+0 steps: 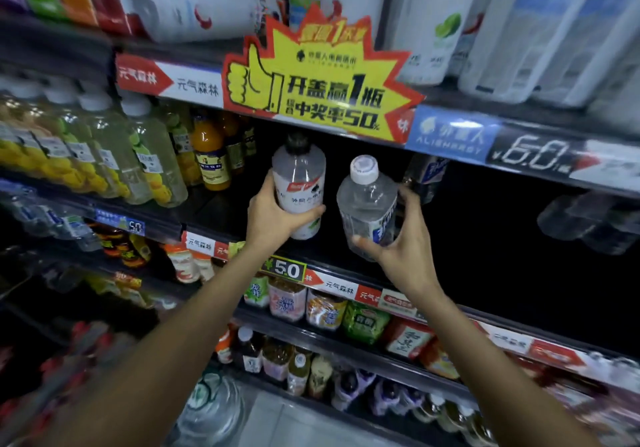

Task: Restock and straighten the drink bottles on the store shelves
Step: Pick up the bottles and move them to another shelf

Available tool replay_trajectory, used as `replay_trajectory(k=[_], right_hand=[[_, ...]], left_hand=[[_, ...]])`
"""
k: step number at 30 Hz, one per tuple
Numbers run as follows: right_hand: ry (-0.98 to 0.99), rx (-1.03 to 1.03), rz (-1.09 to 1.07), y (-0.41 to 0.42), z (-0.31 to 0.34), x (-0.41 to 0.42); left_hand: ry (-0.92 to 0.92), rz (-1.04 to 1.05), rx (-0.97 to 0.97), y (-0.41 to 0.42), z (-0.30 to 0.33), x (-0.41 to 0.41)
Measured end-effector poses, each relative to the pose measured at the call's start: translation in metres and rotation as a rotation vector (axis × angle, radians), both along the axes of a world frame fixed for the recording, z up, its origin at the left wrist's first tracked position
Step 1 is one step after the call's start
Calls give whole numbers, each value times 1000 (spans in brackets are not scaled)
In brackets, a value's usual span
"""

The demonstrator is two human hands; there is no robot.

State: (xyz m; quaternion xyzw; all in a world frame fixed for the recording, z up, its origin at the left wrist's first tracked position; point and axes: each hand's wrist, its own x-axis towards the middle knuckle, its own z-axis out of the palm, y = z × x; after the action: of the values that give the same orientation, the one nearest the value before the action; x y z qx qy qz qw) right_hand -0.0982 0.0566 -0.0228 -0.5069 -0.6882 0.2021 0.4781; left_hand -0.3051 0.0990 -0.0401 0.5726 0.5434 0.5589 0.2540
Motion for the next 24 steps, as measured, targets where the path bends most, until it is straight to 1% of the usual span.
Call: replay_trajectory(k=[5,9,11,14,18,22,24], right_hand=[[-45,-114,112,-59,56,5],[19,-249,161,-100,104,16],[22,-269,202,-115,131,24],[67,-285,249,-126,171,30],[174,-251,276,-126,218,27],[180,-168,241,-112,248,17],[176,-136,216,-104,254,10]], left_hand=[[56,-57,-75,-88,58,-4],[39,-35,-138,-141,112,-11],[25,-30,-157,-157,147,-14],[-7,-52,-146,-167,194,-18],[24,-43,-23,-163,242,-20],[15,55,140,-128,280,-23],[10,97,183,-100,297,-31]])
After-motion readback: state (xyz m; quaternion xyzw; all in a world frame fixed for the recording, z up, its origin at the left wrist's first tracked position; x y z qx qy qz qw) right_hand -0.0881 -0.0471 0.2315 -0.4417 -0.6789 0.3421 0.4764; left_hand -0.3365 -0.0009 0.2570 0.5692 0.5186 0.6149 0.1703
